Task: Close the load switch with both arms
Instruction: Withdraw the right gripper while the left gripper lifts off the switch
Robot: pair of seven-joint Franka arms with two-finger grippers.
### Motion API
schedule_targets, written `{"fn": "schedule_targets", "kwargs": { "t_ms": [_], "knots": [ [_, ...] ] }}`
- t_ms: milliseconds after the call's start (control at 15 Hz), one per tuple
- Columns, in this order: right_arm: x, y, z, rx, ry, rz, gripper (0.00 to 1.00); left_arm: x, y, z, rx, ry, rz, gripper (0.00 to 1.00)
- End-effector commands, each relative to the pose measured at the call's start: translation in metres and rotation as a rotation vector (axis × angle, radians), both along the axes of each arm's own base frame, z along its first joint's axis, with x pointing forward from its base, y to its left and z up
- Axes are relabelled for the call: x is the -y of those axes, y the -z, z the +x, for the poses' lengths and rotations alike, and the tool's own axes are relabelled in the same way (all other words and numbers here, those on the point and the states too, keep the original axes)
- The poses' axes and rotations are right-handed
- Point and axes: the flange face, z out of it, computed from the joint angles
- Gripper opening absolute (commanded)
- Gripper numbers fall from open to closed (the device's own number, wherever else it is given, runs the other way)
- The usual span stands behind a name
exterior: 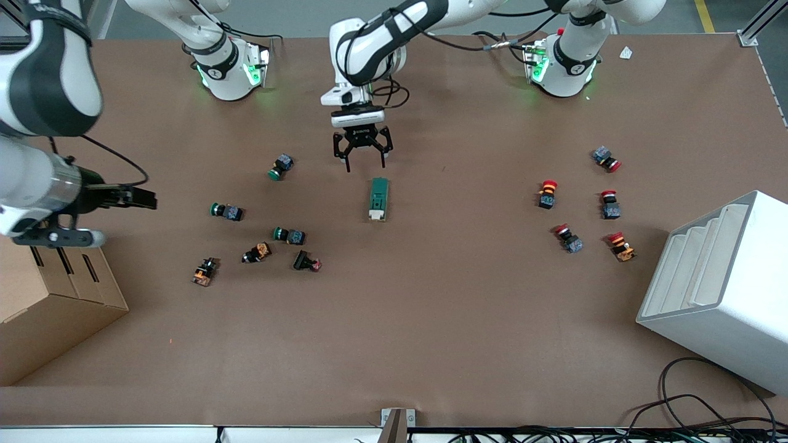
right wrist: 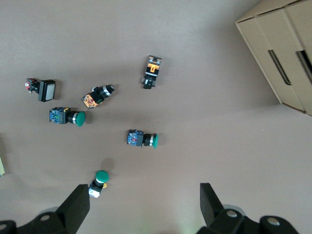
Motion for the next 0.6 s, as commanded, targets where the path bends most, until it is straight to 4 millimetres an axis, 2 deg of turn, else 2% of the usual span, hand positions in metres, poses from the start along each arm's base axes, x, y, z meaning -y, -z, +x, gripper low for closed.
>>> {"fn": "schedule_targets", "kwargs": {
  "t_ms": [0, 67, 200, 400, 533],
  "knots": [
    [0.009, -0.013, 0.003, 0.005, -0.007, -0.016, 1.0, -0.016, -0.06, 0.03, -0.055, -0.073, -0.027, 0.99],
    [0.01, -0.019, 0.002, 0.003, -0.005, -0.016, 1.0, -0.024, -0.084, 0.043, -0.083, -0.108, -0.043, 0.99],
    [0.012, -0.037, 0.002, 0.002, -0.001, -0.016, 1.0, -0.052, -0.134, 0.08, -0.147, -0.182, -0.076, 0.99],
    [0.013, -0.047, 0.003, 0.016, 0.0, -0.012, 1.0, -0.109, -0.209, 0.15, -0.258, -0.212, -0.106, 0.99],
    [0.005, -0.05, 0.001, 0.007, -0.004, -0.004, 1.0, -0.158, -0.246, 0.194, -0.329, -0.266, -0.159, 0.99]
  ]
}}
